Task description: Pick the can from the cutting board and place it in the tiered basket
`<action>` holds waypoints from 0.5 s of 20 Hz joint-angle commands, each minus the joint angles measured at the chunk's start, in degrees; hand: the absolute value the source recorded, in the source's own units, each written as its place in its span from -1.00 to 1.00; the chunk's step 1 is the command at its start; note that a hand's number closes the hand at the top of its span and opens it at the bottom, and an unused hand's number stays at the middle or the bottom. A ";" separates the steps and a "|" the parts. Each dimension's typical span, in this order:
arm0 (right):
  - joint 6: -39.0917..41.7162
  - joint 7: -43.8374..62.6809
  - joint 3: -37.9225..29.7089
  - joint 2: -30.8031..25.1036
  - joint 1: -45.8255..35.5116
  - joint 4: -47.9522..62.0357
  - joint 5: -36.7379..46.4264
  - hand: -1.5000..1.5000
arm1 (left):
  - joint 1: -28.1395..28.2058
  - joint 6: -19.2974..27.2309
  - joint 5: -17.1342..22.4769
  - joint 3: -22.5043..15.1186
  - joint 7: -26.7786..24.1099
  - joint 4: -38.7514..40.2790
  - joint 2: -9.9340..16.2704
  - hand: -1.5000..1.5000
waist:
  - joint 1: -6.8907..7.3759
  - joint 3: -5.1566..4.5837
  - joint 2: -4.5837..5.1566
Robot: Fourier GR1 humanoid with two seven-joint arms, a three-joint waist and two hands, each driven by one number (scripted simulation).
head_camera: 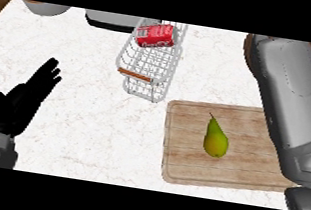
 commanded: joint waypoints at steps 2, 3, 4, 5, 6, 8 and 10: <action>6.12 2.43 -4.81 -9.55 6.46 -6.70 -3.89 -1.00 | 0.16 -0.17 0.34 1.59 -0.74 0.06 0.73 0.00 | -0.81 0.00 -0.20; 6.94 0.37 -5.55 -10.44 10.92 -9.83 -4.84 -1.00 | 2.80 1.55 -1.55 -1.01 -0.41 -1.58 -1.66 0.00 | -1.13 0.04 -0.36; 6.84 1.72 -6.17 -11.03 8.84 -8.81 -4.76 -1.00 | 0.30 1.07 0.06 0.10 5.46 -5.10 0.35 0.00 | -0.15 0.02 -0.14; 8.36 1.36 -6.87 -11.95 12.42 -12.66 -6.17 -1.00 | 1.90 1.35 -1.65 -0.15 -1.41 0.13 -1.39 0.00 | -0.71 -0.01 -0.14; 10.21 4.08 -6.50 -14.14 13.46 -15.23 -6.07 -1.00 | 2.95 -1.91 0.73 0.69 -0.68 -1.78 0.56 0.00 | -0.67 -0.02 -0.26; 11.73 -0.73 -10.14 -15.62 14.96 -12.27 -8.24 -1.00 | 1.16 -0.13 -1.12 0.73 -0.70 -0.48 0.14 0.00 | -0.05 0.00 0.10; 17.03 3.19 -11.52 -20.93 14.76 -13.68 -10.03 -1.00 | 0.51 -1.15 0.61 1.21 0.30 0.02 -0.01 0.00 | -0.23 -0.01 0.02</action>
